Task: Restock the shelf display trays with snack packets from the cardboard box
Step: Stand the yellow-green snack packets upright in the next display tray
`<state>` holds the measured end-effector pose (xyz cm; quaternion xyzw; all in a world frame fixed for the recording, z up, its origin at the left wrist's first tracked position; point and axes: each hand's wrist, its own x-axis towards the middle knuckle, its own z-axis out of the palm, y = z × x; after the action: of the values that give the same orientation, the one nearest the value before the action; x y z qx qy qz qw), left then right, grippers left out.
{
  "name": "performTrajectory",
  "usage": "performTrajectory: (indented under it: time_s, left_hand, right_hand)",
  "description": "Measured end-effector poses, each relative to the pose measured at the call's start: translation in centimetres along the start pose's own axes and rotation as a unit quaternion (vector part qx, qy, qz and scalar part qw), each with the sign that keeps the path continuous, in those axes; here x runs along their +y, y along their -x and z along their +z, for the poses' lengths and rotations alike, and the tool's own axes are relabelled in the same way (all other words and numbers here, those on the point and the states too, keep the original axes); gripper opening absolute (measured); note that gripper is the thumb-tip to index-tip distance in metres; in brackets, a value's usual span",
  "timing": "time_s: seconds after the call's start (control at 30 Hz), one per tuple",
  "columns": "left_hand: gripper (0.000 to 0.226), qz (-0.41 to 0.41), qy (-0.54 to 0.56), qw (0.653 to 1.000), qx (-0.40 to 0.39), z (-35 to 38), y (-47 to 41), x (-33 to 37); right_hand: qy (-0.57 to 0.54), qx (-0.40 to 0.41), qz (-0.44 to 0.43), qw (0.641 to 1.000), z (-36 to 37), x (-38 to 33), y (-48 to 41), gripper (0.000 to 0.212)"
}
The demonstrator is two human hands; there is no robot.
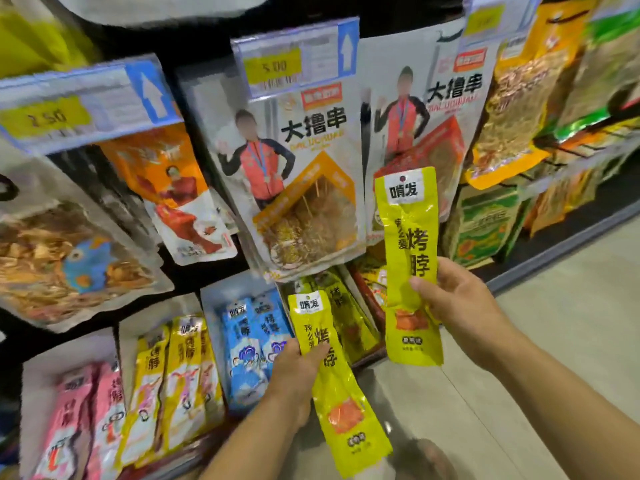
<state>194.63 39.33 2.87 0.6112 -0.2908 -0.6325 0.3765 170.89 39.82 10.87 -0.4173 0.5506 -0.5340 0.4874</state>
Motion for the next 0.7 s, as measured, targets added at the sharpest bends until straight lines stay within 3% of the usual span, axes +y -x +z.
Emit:
performTrajectory:
  time_s: [0.1, 0.3, 0.37, 0.5, 0.7]
  left_hand:
    - [0.033, -0.028, -0.019, 0.999, -0.008, 0.9, -2.5, -1.0]
    - [0.013, -0.023, -0.023, 0.999, 0.029, 2.5, -7.7, -1.3]
    - [0.021, -0.019, -0.033, 0.999, 0.038, 3.0, -9.7, -1.0]
    - [0.069, -0.036, -0.01, 0.996, 0.086, 4.7, -13.1, -0.3]
    - [0.061, -0.03, -0.03, 0.996, 0.079, 6.3, -17.1, -0.9]
  right_hand:
    - [-0.008, 0.006, 0.015, 1.0, -0.9, 1.1, -0.9, 0.022]
    - [-0.013, 0.017, 0.041, 0.999, -2.1, 3.4, -2.5, 0.026]
    - [-0.018, 0.019, 0.05, 0.998, -2.4, 4.0, -3.0, 0.026]
    - [-0.029, 0.017, 0.068, 0.997, -2.7, 4.6, -3.9, 0.027]
    - [-0.044, 0.013, 0.075, 0.996, -2.6, 4.7, -4.8, 0.025]
